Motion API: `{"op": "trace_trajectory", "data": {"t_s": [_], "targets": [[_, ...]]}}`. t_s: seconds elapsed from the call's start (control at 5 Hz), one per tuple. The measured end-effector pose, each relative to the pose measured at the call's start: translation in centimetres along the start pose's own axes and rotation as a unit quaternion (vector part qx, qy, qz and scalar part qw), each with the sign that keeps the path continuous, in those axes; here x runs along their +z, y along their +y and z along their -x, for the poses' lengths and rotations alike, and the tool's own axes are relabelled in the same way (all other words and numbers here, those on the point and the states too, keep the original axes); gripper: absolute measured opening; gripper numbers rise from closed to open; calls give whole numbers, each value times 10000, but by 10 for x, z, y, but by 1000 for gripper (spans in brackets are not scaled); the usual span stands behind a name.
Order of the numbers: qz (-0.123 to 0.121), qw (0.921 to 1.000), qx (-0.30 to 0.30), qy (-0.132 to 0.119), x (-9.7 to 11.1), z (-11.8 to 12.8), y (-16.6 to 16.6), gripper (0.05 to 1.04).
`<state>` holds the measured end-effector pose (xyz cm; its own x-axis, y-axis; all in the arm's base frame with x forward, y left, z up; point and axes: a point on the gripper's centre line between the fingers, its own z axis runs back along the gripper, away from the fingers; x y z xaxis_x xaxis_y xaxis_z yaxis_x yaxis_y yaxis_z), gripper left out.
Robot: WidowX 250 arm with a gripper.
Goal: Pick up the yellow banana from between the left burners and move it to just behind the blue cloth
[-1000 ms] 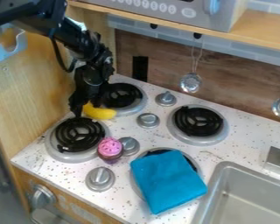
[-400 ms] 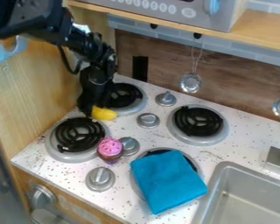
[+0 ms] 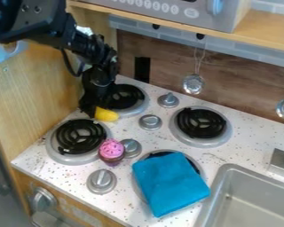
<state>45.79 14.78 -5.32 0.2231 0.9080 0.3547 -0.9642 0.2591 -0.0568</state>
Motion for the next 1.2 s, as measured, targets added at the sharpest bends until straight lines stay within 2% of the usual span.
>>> {"op": "trace_trajectory", "data": {"t_s": [0.2,0.4,0.6,0.8,1.0,1.2], "targets": [[70,9999,-82,9,1,1,0,506],[172,9998,-39,67,9,5,3,506],[381,9993,-37,51,24,4,-4,506],[643,9977,-176,77,44,18,-21,506],[790,9957,-455,185,53,45,-35,506],[833,9937,-699,273,59,66,-42,506]]}}
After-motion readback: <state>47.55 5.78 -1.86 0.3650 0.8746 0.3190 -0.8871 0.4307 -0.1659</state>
